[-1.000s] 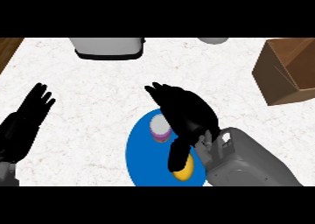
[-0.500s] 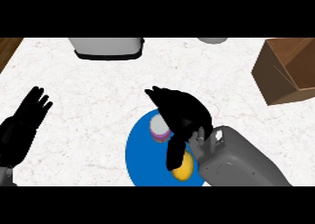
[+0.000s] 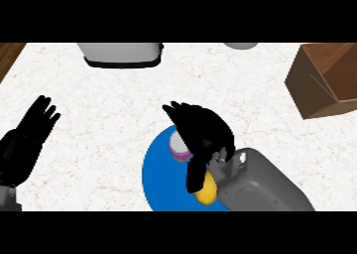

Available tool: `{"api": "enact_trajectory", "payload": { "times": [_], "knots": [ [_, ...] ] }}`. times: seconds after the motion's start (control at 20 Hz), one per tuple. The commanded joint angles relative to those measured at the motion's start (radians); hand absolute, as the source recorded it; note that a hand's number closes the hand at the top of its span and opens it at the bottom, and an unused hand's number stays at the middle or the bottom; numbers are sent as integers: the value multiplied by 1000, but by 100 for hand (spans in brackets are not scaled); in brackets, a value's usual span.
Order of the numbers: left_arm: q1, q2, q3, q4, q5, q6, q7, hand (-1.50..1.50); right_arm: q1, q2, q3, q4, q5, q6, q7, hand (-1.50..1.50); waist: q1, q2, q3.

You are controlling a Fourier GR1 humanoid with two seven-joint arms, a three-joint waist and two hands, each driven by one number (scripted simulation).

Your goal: Pick the can from the plate and place it in the cardboard box

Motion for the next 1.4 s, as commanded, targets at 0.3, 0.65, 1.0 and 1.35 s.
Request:
{"api": "enact_trajectory", "payload": {
  "times": [0.3, 0.65, 1.0, 1.35],
  "knots": [
    [-8, -50, 18, -56, -44, 8, 72, 0, -69, 86, 18, 102, 74, 38, 72, -150, 5, 0, 0],
    [-51, -50, 75, 10, -52, -45, 75, 0, -62, 88, -12, 173, 109, 48, 2, -150, 3, 1, 0],
    [-33, -104, 53, -59, -107, -19, 104, 0, -36, 88, 4, 157, 134, 68, 38, -150, 0, 0, 0],
    [-29, -58, 117, -129, -61, -73, 192, 0, -21, 88, 30, 259, 165, 6, -24, -150, 6, 0, 0]
  ]
}}
